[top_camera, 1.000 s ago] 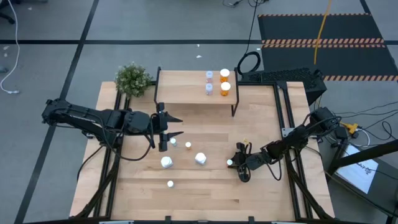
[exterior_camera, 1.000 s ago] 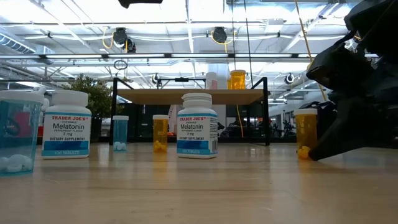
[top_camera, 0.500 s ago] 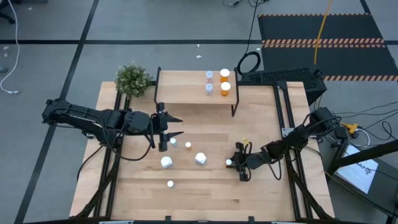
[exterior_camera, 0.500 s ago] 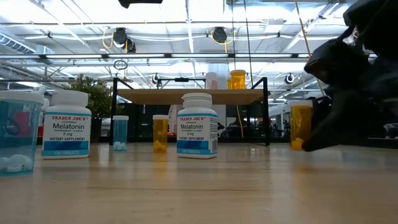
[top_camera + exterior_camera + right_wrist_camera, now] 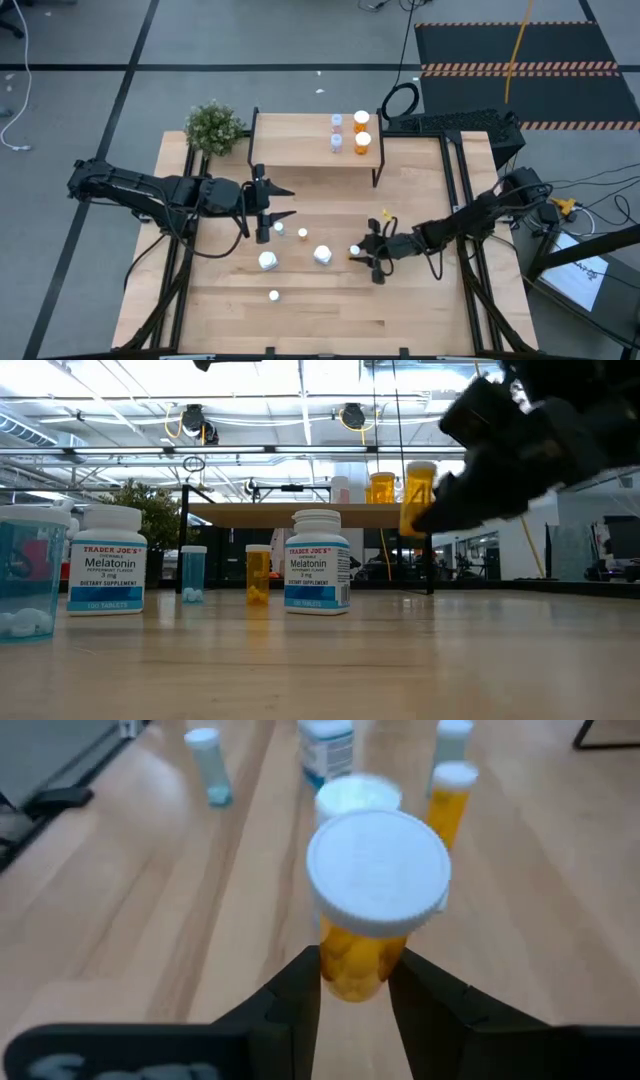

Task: Pick and place medicine bottles onto shelf by color
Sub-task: Put the bottom small orange pill bottle on the shelf

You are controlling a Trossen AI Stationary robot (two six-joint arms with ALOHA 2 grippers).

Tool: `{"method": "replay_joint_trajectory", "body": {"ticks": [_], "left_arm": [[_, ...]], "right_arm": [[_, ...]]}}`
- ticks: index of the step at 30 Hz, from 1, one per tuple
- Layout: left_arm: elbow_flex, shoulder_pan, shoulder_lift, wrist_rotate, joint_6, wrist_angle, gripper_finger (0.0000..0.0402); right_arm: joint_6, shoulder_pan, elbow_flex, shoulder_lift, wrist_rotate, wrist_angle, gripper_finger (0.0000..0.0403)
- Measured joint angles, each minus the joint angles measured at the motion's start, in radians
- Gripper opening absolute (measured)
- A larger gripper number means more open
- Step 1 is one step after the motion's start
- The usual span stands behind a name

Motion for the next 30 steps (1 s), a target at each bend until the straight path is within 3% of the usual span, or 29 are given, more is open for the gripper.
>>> {"method": "replay_joint_trajectory", "body": {"ticks": [9, 23, 30], "left_arm": [[0.000, -0.002, 0.000, 0.000, 0.014, 0.003, 0.0209], [0.000, -0.005, 0.100, -0.003, 0.099, 0.128, 0.0209], [0.000, 0.002, 0.138, -0.076, 0.117, 0.238, 0.0209]], "right_arm": [[-0.106, -0.085, 0.238, -0.048, 0.000, -0.337, 0.0106], [-0.128, -0.221, 0.454, -0.047, -0.040, -0.553, 0.0107], [-0.159, -0.275, 0.532, -0.048, -0.051, -0.697, 0.0107]]}}
